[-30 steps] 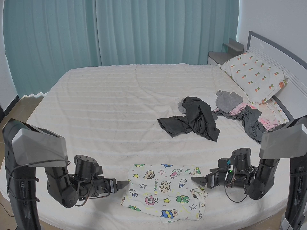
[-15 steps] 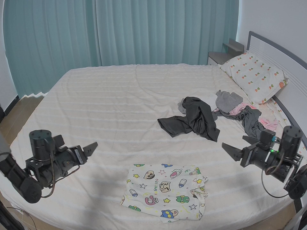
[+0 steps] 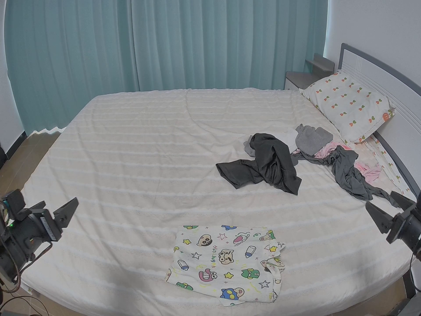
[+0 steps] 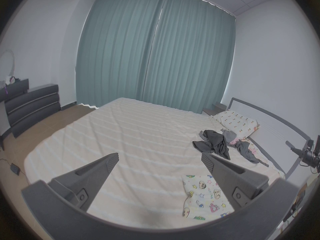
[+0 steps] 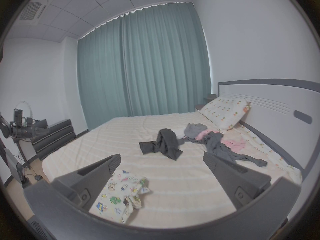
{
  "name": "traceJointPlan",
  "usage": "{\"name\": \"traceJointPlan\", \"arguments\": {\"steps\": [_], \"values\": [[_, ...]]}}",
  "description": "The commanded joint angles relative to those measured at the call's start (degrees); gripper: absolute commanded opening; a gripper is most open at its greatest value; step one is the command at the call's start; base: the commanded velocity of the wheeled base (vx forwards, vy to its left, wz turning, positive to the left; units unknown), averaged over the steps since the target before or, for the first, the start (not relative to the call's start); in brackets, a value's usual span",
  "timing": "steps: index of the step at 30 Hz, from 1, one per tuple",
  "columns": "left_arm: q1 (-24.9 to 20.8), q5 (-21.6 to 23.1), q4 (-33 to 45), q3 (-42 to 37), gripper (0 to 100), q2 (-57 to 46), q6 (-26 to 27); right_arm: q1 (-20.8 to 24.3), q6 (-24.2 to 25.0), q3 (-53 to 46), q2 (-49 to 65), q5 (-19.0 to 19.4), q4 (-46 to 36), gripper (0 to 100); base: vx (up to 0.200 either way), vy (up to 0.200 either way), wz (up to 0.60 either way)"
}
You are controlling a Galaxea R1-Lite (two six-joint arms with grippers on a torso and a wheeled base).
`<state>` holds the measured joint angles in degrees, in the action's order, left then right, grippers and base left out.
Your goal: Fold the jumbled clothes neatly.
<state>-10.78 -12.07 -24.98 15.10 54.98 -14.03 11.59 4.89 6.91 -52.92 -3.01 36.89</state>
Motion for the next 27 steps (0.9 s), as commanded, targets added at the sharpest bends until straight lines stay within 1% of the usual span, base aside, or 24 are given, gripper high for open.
{"name": "traceJointPlan", "arguments": {"steps": [1, 2, 3, 4, 6, 7, 9, 10, 11, 12, 13, 14, 15, 16, 18, 20, 22, 23, 24, 26, 27], "values": [[9.28, -5.07, 38.43, 7.4, 100, -43.55, 5.77, -11.86, -4.27, 6.54, 52.92, -4.81, -56.66, 100, 0.0, 0.0, 0.0], [9.28, -5.07, 38.43, 7.4, 100, -43.55, 5.77, -11.86, -4.27, 6.54, 52.92, -4.81, -56.66, 100, 0.0, 0.0, 0.0], [10.34, -4.89, 39.66, 6.78, 100, -44.78, 5.77, -11.68, -2.69, 5.83, 52.83, -9.38, -58.6, 100, 0.0, 0.0, 0.0], [10.34, -4.72, 40.1, 6.34, 100, -45.84, 5.77, -11.68, -1.2, 4.16, 52.83, -11.32, -58.07, 100, 0.0, 0.0, 0.0], [10.16, -4.63, 40.45, 5.11, 100, -47.51, 5.77, -11.68, 0.39, 2.58, 52.83, -12.02, -55.52, 100, 0.0, 0.0, 0.0], [10.16, -4.54, 40.45, 4.14, 100, -48.12, 5.86, -11.68, 0.47, 1.88, 52.83, -11.32, -53.59, 100, 0.0, 0.0, 0.0], [10.07, -3.49, 39.83, 1.68, 100, -50.06, 5.86, -11.68, 0.39, -0.32, 52.83, -8.24, -49.28, 100, 0.0, 0.0, 0.0], [10.34, -1.2, 39.48, -1.04, 100, -52.78, 5.77, -11.68, 0.03, -1.9, 52.83, -4.46, -45.59, 100, 0.0, 0.0, 0.0], [10.51, 0.03, 39.3, -2.18, 100, -53.92, 5.86, -11.68, -0.14, -2.43, 52.83, -2.97, -44.27, 100, 0.0, 0.0, 0.0], [10.86, 2.84, 36.84, -6.67, 100, -54.98, 6.12, -11.68, -0.67, -4.01, 52.83, 2.31, -40.14, 100, 0.0, 0.0, 0.0], [10.95, 2.93, 35.35, -7.81, 100, -54.98, 5.86, -11.68, -0.85, -4.54, 52.83, 4.07, -39.0, 100, 0.0, 0.0, 0.0], [10.86, 2.93, 28.67, -11.68, 100, -54.98, 5.33, -11.68, -1.11, -5.77, 52.83, 9.78, -36.19, 100, 0.0, 0.0, 0.0], [10.86, 3.19, 23.66, -14.05, 100, -54.98, 4.98, -11.68, -1.28, -6.03, 52.83, 12.33, -35.13, 100, 0.0, 0.0, 0.0], [10.86, 3.37, 20.85, -15.1, 100, -54.98, 5.59, -11.68, -1.72, -6.03, 52.83, 12.85, -35.22, 100, 0.0, 0.0, 0.0], [10.86, 4.86, 21.9, -15.1, 100, -54.98, 6.91, -11.68, -3.39, -6.03, 52.83, 12.5, -35.31, 100, 0.0, 0.0, 0.0], [10.86, 7.06, 23.04, -15.1, 100, -54.98, 10.34, -11.68, -4.19, -6.21, 52.83, 12.68, -35.04, 100, 0.0, 0.0, 0.0], [10.86, 8.82, 24.01, -15.1, 100, -54.98, 12.45, -11.68, -3.57, -6.3, 52.83, 12.85, -34.87, 100, 0.0, 0.0, 0.0], [10.86, 12.68, 24.98, -15.1, 100, -54.98, 15.53, -11.68, -0.58, -6.74, 52.83, 12.06, -33.9, 100, 0.0, 0.0, 0.0], [10.86, 14.44, 24.98, -15.1, 100, -54.98, 16.32, -11.59, 0.39, -6.82, 52.83, 11.8, -33.64, 100, 0.0, 0.0, 0.0], [10.86, 15.32, 24.98, -15.1, 100, -54.98, 16.67, -11.68, 0.91, -6.82, 52.83, 11.18, -33.55, 100, 0.0, 0.0, 0.0], [10.86, 15.23, 24.8, -15.1, 100, -54.98, 16.84, -11.68, 1.09, -6.74, 52.83, 10.04, -33.55, 100, 0.0, 0.0, 0.0]]}}
